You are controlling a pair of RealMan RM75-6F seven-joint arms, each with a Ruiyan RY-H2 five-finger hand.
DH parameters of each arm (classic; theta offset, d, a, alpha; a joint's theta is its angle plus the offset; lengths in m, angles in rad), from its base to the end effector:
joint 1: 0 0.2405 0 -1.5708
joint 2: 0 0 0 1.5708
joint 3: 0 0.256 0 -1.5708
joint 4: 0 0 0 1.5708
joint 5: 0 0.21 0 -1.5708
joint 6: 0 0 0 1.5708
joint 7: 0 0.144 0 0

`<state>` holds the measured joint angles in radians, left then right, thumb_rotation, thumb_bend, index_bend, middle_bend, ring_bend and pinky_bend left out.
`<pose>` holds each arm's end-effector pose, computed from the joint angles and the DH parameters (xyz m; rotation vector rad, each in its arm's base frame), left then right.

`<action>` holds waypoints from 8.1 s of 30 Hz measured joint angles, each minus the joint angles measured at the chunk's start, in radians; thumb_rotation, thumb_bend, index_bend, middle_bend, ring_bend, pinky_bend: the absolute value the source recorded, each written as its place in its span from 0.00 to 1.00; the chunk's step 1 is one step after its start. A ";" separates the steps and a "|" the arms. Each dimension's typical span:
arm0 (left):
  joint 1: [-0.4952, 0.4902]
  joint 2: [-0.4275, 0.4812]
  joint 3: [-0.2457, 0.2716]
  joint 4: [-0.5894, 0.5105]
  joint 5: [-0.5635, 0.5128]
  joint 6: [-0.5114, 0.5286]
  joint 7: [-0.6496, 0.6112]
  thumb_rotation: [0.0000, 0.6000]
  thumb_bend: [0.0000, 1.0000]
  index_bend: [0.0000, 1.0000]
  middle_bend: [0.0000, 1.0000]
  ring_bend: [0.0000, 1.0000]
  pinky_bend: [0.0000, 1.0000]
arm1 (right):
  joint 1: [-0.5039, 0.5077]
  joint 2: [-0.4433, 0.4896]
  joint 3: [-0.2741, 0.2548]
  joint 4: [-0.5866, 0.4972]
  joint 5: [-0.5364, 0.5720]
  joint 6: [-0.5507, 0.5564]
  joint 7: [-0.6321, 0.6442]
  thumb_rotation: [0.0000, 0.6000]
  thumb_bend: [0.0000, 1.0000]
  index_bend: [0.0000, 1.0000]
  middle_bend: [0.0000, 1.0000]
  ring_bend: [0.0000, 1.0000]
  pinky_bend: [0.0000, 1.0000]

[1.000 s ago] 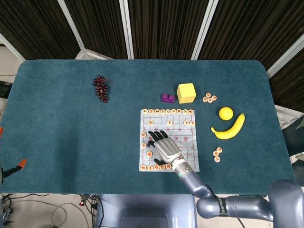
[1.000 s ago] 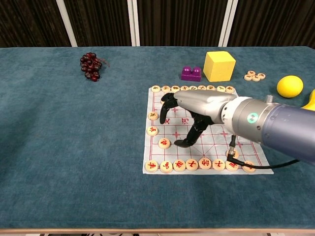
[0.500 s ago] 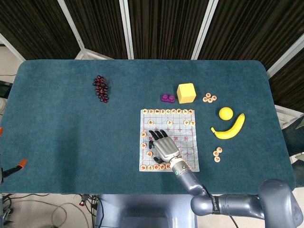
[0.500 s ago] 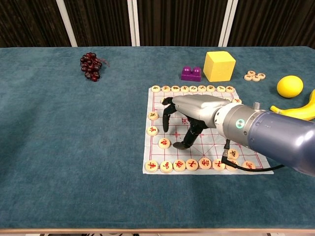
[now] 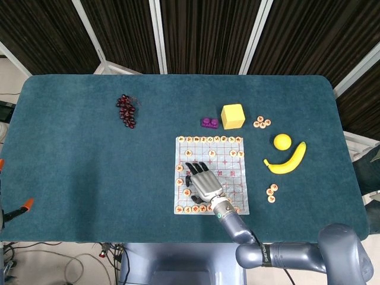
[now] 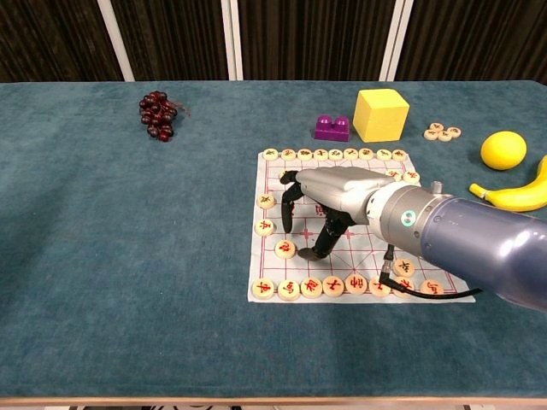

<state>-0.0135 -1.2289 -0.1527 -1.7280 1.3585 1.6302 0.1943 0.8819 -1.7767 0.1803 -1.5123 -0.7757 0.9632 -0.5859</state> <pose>-0.2977 0.1739 0.1562 -1.0820 -0.8732 -0.9120 -0.0851 -0.3123 -0.0942 1.9675 -1.1313 0.8336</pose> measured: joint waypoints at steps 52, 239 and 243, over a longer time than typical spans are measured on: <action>-0.003 0.000 -0.002 0.003 -0.007 -0.003 -0.001 1.00 0.03 0.04 0.00 0.00 0.04 | 0.026 -0.051 0.002 0.054 0.033 -0.026 0.001 1.00 0.37 0.53 0.00 0.00 0.04; 0.000 -0.009 -0.002 0.001 -0.008 0.008 0.020 1.00 0.03 0.04 0.00 0.00 0.04 | -0.188 0.488 -0.026 -0.193 -0.234 0.013 0.298 1.00 0.37 0.14 0.00 0.00 0.02; 0.000 -0.009 -0.003 0.001 -0.009 0.008 0.021 1.00 0.03 0.04 0.00 0.00 0.04 | -0.243 0.571 -0.018 -0.260 -0.279 0.122 0.309 1.00 0.37 0.12 0.00 0.00 0.02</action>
<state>-0.0138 -1.2382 -0.1557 -1.7265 1.3495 1.6383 0.2149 0.6390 -1.2054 0.1621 -1.7722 -1.0547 1.0855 -0.2774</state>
